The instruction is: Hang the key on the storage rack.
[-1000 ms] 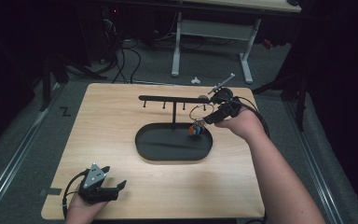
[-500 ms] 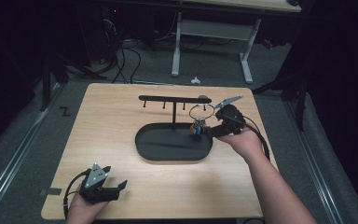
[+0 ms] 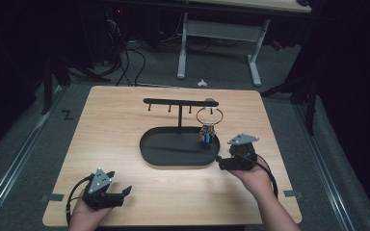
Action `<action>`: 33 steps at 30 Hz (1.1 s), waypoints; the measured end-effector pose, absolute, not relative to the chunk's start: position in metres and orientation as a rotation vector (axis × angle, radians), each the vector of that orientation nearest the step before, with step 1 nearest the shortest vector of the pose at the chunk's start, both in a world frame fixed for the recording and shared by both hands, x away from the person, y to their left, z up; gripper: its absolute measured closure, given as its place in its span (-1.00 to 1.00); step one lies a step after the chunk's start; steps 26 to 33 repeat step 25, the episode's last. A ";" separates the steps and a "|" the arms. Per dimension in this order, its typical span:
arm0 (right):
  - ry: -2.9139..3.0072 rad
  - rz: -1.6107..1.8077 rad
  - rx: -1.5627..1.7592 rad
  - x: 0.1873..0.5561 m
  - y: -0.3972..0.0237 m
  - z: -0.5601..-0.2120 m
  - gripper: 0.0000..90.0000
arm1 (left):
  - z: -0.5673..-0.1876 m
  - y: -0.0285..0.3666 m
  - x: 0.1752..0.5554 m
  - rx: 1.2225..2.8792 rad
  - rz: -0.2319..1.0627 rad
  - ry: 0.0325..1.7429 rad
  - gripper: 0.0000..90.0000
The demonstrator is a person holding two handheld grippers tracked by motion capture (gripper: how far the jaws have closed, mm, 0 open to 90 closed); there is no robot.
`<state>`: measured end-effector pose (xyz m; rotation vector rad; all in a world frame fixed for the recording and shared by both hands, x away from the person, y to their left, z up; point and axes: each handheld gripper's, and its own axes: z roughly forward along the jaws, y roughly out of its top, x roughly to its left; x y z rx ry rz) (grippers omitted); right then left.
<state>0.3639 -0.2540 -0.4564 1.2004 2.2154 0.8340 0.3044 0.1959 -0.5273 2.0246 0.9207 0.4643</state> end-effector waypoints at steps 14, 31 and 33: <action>2.060 0.971 1.222 0.287 -0.270 -0.509 -0.64 | -0.529 0.190 0.304 2.054 0.469 0.910 -0.63; 2.095 0.930 1.263 0.295 -0.268 -0.518 -0.64 | -0.529 0.192 0.303 2.049 0.467 0.906 -0.64; 2.095 0.930 1.263 0.295 -0.268 -0.518 -0.64 | -0.529 0.192 0.303 2.049 0.467 0.906 -0.64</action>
